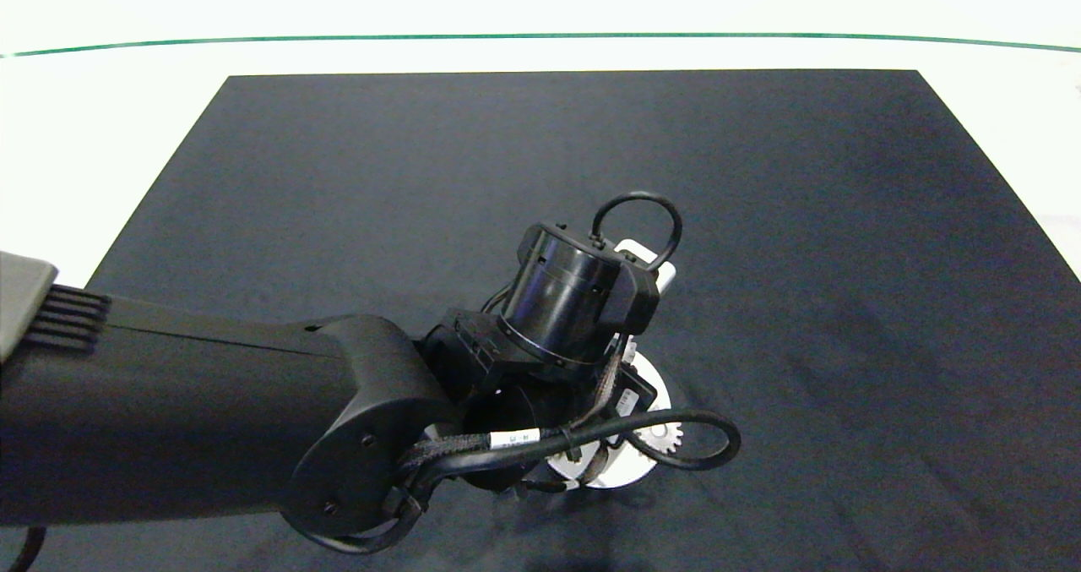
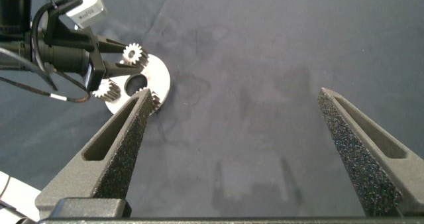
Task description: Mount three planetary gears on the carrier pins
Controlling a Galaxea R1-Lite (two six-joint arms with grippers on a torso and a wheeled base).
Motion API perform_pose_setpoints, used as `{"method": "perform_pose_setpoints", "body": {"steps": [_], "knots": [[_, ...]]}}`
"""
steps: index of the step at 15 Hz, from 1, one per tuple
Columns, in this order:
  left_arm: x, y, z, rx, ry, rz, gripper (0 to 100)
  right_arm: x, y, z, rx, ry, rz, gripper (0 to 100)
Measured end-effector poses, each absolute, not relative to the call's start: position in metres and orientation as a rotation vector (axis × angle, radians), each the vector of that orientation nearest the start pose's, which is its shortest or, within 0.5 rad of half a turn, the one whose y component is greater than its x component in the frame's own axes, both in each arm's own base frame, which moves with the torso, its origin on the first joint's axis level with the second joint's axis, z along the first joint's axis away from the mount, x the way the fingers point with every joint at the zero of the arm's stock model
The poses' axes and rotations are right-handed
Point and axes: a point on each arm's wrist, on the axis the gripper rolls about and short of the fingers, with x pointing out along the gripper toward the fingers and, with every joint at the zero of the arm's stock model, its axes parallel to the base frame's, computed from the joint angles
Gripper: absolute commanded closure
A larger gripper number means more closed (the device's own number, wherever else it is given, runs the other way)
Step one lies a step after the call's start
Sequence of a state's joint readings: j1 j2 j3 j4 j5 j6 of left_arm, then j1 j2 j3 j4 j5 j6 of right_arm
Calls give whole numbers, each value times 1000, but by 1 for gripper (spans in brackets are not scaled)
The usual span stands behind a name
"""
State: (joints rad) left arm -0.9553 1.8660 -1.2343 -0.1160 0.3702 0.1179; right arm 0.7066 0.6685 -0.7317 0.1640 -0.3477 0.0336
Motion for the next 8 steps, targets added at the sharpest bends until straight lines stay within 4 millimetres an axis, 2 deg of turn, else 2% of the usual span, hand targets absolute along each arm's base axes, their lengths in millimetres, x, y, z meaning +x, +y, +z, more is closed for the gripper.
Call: {"method": "perform_pose_setpoints", "body": {"steps": [4, 8], "knots": [[225, -282, 195, 439, 383, -565, 84, 31, 16, 261, -18, 93, 358, 0], [227, -280, 193, 439, 388, -559, 84, 30, 16, 261, -17, 92, 359, 0]]}}
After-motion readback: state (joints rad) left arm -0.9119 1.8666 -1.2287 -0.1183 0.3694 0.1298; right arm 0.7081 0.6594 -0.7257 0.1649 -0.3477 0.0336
